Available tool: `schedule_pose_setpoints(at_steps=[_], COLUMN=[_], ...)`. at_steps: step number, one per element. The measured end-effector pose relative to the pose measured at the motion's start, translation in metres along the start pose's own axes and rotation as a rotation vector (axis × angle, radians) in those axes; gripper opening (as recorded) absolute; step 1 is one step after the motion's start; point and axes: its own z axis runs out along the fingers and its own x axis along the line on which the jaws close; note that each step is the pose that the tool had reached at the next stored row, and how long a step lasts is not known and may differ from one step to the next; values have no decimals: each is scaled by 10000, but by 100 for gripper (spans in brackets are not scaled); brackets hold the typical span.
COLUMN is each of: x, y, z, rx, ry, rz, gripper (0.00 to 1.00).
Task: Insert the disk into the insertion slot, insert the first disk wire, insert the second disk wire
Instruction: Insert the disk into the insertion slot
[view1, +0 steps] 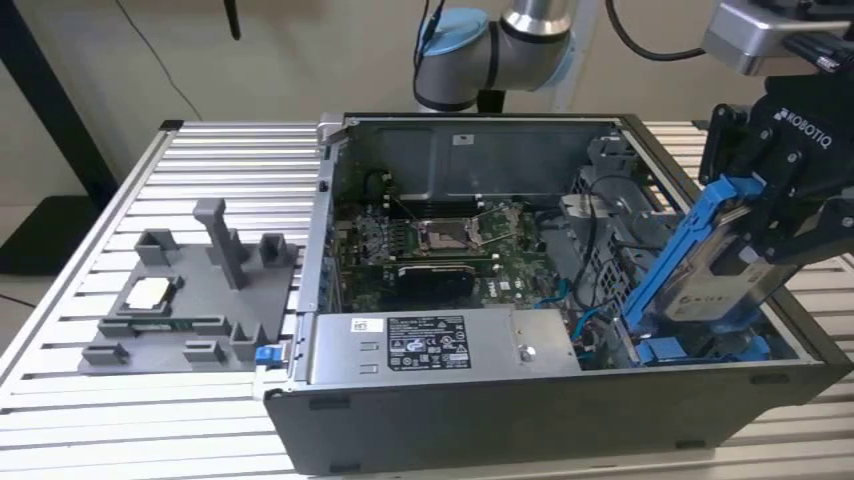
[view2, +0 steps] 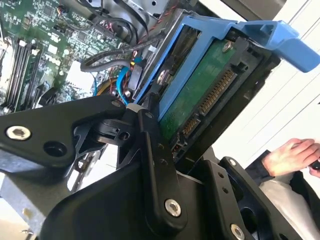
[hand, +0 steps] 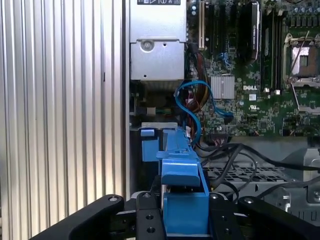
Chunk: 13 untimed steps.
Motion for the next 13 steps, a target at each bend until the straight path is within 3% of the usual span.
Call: schedule_pose_setpoints(at_steps=[13], x=[-1], y=[-10], z=[230], rx=[0], ry=[0], rz=[1], gripper=[33])
